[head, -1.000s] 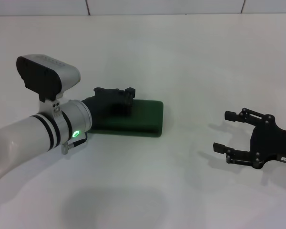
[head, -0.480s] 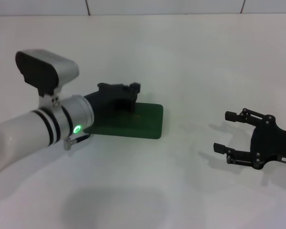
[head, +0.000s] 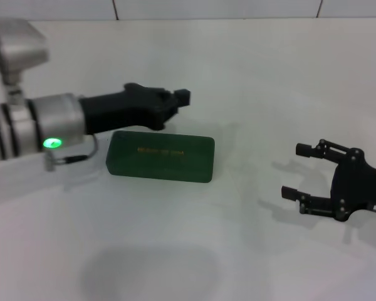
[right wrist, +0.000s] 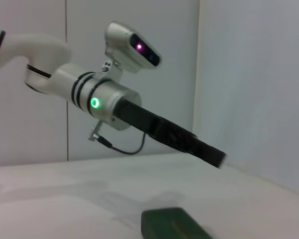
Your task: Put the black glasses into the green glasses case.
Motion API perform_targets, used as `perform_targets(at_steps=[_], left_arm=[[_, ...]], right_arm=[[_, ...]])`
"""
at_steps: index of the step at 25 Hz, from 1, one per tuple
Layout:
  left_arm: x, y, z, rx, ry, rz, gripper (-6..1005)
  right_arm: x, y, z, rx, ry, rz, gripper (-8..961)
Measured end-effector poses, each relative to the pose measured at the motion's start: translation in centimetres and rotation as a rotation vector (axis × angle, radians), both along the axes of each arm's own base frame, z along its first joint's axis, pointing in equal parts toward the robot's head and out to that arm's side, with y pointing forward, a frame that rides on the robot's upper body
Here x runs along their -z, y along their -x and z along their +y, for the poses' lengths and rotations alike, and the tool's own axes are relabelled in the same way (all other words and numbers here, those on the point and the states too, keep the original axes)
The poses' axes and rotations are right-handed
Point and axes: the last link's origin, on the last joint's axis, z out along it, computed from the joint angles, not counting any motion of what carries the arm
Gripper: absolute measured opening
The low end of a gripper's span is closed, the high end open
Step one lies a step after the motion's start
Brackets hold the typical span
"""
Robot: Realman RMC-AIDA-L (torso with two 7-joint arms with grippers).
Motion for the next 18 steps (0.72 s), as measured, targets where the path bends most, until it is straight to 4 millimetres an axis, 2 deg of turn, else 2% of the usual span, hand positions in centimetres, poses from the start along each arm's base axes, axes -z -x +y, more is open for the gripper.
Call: perform_targets(at_steps=[4,7,15,18], left_arm=[[-2.4,0.4,-1.0,0.145,0.012,-0.002,18],[-3.3,1.0,-1.9,0.238,-0.003,0.020,18],[-3.2,5.1,-6.0,0.404,-0.038,0.175,21],[-3.3,6.4,-7.2,0.377,-0.092,0.174,31]], right_arm=[[-0.7,0.3,0.0,-0.010,-0.014,0.037,802],[-0.8,0.4,0.0,-0.009,-0.007,0.053,802],[-0.8,0.3,-0.4,-0.007,0.015,0.051,803],[-0.6,0.1,-0.6,-0.004,0.026,0.045,803]])
